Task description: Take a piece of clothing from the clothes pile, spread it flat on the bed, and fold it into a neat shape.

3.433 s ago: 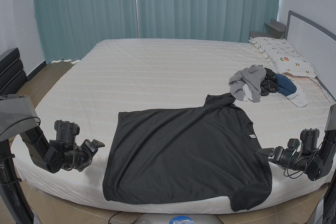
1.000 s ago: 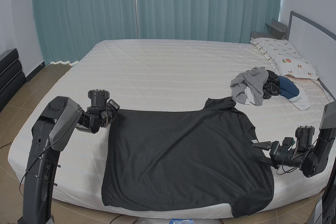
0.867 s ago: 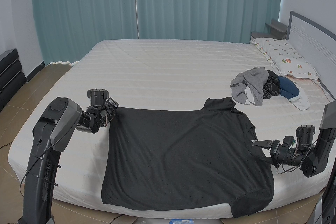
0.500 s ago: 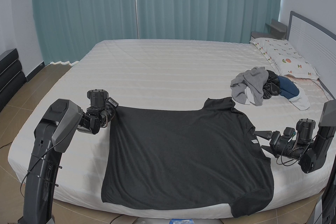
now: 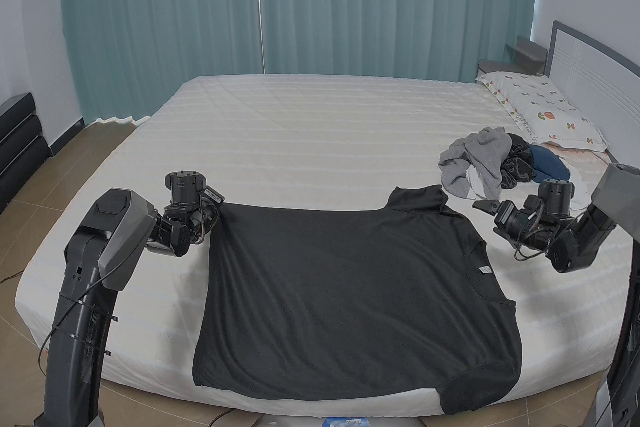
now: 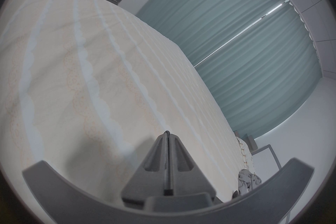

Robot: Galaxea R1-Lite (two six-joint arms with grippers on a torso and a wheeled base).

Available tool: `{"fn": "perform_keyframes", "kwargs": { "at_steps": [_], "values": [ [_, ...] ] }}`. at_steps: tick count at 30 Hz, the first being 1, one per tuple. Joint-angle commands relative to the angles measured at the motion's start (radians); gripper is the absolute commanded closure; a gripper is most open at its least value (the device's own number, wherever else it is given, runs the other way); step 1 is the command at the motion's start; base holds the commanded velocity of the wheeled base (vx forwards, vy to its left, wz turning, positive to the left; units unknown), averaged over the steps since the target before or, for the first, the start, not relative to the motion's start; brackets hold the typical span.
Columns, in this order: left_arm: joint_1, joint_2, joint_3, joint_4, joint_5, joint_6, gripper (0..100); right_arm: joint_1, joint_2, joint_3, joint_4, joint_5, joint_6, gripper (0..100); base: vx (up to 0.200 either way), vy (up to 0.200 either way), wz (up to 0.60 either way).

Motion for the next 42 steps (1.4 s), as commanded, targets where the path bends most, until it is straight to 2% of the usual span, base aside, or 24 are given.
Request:
{"fn": "perform_keyframes", "kwargs": {
  "at_steps": [1,5,17,18,24,29,40,42],
  "values": [
    [0.001,-0.004,0.01,0.006,0.022,-0.006,100,0.039,0.261,-0.283,0.106,-0.129,-0.142,0,0.0,0.0,0.0],
    [0.001,-0.009,0.037,0.002,0.024,-0.006,100,0.044,0.339,-0.401,0.109,-0.171,-0.188,0,0.0,0.0,0.0],
    [0.001,-0.011,0.046,0.002,0.024,-0.006,100,0.073,0.398,-0.592,0.223,-0.172,-0.199,0,0.0,0.0,0.0],
    [0.001,-0.011,0.046,0.002,0.024,-0.006,100,0.075,0.401,-0.599,0.23,-0.172,-0.199,100,0.0,0.0,0.0],
    [0.001,-0.011,0.043,0.006,0.024,-0.006,100,0.079,0.418,-0.639,0.249,-0.178,-0.199,100,0.0,0.0,0.0],
    [0.001,-0.011,0.033,0.002,0.024,-0.006,100,0.065,0.43,-0.714,0.249,-0.232,-0.179,100,0.0,0.0,0.0],
    [0.01,0.008,-0.032,-0.004,0.03,-0.007,100,0.03,0.438,-0.745,0.23,-0.267,-0.176,100,0.0,0.0,0.0],
    [0.01,0.011,-0.043,-0.005,0.031,-0.007,100,0.03,0.447,-0.794,0.229,-0.292,-0.145,100,0.0,0.0,0.0]
  ]
}}
